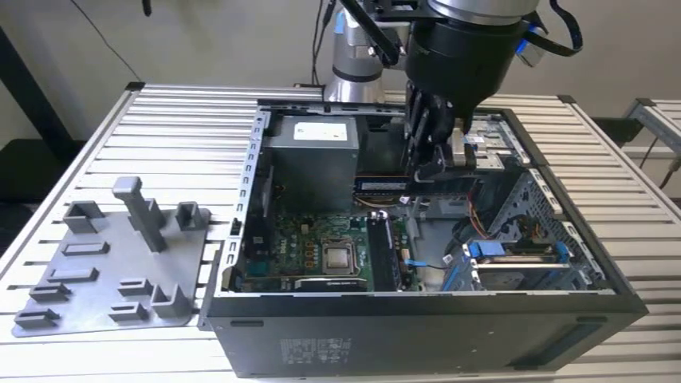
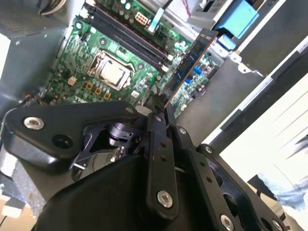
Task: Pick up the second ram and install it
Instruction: 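Pick up the second ram and move it above second insertion slot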
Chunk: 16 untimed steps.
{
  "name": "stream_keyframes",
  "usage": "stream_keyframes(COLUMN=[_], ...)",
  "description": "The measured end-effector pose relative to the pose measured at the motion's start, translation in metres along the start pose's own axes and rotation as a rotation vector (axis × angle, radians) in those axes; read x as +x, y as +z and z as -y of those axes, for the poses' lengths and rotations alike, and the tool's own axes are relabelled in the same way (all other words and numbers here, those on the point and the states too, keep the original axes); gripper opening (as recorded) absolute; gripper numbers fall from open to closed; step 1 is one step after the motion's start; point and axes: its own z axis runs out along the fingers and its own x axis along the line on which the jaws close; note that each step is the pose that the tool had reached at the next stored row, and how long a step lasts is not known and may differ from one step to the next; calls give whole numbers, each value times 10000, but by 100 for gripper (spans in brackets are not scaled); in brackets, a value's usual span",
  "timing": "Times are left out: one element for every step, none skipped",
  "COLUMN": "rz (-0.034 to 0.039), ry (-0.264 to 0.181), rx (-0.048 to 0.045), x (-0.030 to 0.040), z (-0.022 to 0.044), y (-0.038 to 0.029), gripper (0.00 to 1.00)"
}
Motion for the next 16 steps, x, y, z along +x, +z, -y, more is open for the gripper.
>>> stream_keyframes(rz=[0,2,-1,1,0,1,1,0,1,1,0,0,1,1,0,0], ry=[0,-1,-1,-1,-1,1,1,1,0,0,1,0,0,0,0,0], rx=[0,1,0,0,0,0,1,0,0,0,0,0,1,0,1,0], x=[-1,-12,-37,-68,-100,-129,-159,-189,-220,-252,-284,-316,-352,-384,-417,-449], z=[1,2,2,3,3,3,4,4,5,5,6,7,7,7,8,9], y=[0,0,0,1,2,3,4,5,7,9,10,11,14,15,16,18], gripper=[14,14,14,14,14,14,14,14,14,14,14,14,14,14,14,14])
